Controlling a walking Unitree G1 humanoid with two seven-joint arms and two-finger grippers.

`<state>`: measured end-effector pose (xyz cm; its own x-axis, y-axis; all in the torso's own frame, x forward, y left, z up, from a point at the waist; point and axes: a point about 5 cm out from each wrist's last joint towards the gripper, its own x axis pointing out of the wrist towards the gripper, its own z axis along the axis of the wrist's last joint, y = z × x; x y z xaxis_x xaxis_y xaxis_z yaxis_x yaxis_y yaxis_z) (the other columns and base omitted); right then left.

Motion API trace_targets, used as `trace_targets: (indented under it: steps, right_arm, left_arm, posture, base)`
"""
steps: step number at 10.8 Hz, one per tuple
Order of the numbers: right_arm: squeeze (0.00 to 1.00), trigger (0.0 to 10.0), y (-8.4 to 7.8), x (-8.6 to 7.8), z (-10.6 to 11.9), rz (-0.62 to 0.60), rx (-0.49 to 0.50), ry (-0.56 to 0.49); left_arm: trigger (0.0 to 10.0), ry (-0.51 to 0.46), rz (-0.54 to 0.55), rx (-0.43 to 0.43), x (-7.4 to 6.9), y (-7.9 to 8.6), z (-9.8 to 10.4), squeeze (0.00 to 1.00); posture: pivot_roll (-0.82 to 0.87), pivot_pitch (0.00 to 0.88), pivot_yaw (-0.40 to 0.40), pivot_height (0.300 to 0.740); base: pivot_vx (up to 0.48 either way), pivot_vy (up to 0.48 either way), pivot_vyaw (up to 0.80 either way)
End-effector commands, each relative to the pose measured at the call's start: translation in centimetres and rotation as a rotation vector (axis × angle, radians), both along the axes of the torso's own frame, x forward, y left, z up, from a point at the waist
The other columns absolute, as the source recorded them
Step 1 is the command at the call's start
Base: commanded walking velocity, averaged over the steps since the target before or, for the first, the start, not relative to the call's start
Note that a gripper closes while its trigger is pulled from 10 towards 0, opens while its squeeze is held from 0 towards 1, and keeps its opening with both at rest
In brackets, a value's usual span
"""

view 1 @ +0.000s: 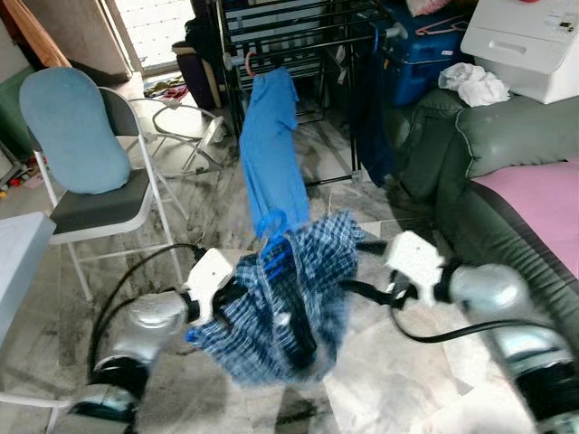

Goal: Hang hanger

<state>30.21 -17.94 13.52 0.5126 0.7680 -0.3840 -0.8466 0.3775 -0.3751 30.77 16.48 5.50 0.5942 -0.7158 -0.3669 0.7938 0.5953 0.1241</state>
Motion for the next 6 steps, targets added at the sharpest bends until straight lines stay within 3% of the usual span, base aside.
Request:
trace_targets:
  steps: [1, 2, 3, 4, 6]
  right_arm:
    - [1.0, 10.0, 0.6, 0.1, 0.9, 0.044, 0.005, -0.016]
    - [1.0, 10.0, 0.7, 0.2, 1.5, 0.081, -0.005, -0.04]
    - [0.76, 10.0, 1.0, 0.1, 1.8, 0.11, 0.016, -0.015]
    - [0.0, 10.0, 0.8, -0.2, 1.5, 0.146, -0.009, 0.023]
    - [0.0, 10.0, 0.6, -0.3, 1.8, 0.199, -0.01, 0.082]
  left_arm:
    - [0.0, -0.033, -0.074, 0.018, -0.2, 0.1, 0.6, 0.0]
    - [0.0, -0.035, -0.159, 0.06, -0.7, -0.4, 0.5, 0.0]
    - [0.0, -0.062, -0.245, 0.073, -1.5, -1.2, 0.3, 0.0]
    - [0.0, -0.072, -0.307, 0.047, -2.1, -2.0, 0.4, 0.0]
    - [0.0, -0.103, -0.395, 0.035, -2.7, -3.0, 0.7, 0.0]
  posture:
    - [-0.2, 0.0, 0.143, 0.74]
    - [-0.2, 0.0, 0.141, 0.74]
    - [-0.2, 0.0, 0.141, 0.74]
    - [-0.2, 0.0, 0.141, 0.74]
    - [-0.19, 0.0, 0.141, 0.74]
  base:
    - [0.0, 0.0, 0.0]
    - [0.0, 0.0, 0.0]
    - [0.0, 0.0, 0.0]
    - [0.0, 0.0, 0.0]
    - [0.0, 0.0, 0.0]
